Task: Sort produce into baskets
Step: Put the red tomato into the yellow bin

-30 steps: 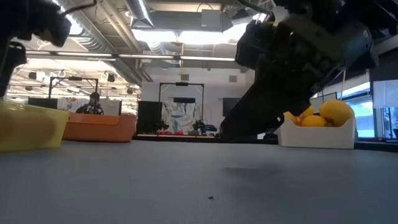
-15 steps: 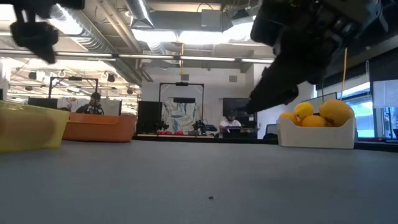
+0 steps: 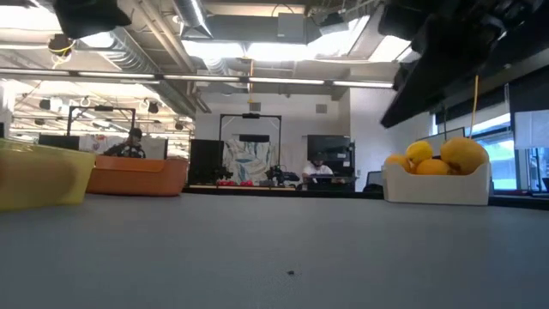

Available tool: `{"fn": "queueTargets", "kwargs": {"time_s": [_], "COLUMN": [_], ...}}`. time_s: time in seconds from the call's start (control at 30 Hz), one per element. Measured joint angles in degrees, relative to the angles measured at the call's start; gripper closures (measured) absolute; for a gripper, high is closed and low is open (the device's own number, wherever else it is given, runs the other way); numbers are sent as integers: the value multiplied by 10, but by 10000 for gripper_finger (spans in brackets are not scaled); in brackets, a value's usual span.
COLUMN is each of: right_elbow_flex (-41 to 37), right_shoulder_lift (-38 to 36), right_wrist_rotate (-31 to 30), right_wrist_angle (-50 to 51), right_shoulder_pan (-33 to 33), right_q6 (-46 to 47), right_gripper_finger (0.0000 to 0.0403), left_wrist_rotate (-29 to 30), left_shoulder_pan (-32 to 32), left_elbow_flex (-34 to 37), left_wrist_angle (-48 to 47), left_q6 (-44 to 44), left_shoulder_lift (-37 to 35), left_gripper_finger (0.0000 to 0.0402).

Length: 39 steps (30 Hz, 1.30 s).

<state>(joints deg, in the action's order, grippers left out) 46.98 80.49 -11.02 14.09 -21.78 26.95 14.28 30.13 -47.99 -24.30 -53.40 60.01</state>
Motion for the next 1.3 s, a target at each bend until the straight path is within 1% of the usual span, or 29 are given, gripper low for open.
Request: {"fn": "queueTargets", "kwargs": {"time_s": [0.2, 0.53, 0.73, 1.03, 1.2, 1.3], "right_elbow_flex": [0, 0, 0, 0, 0, 0], "right_shoulder_lift": [-53, -129, -142, -142, -142, -141], "right_wrist_rotate": [0, 24, 61, 79, 83, 51], "right_wrist_angle": [92, 278, 405, 601, 612, 592], "right_shoulder_pan": [0, 0, 0, 0, 0, 1], "right_q6": [18, 124, 189, 280, 280, 278], "right_gripper_finger": [196, 196, 196, 196, 196, 196], "left_wrist_rotate": [8, 60, 78, 79, 79, 78], "left_shoulder_pan": [0, 4, 2, 2, 2, 2], "left_elbow_flex": [0, 0, 0, 0, 0, 0], "left_wrist_angle": [9, 11, 10, 9, 10, 9], "left_q6": [15, 20, 25, 28, 41, 41], "left_shoulder_lift": [0, 10, 37, 94, 114, 119], "left_gripper_finger": [20, 20, 20, 20, 20, 20]}}
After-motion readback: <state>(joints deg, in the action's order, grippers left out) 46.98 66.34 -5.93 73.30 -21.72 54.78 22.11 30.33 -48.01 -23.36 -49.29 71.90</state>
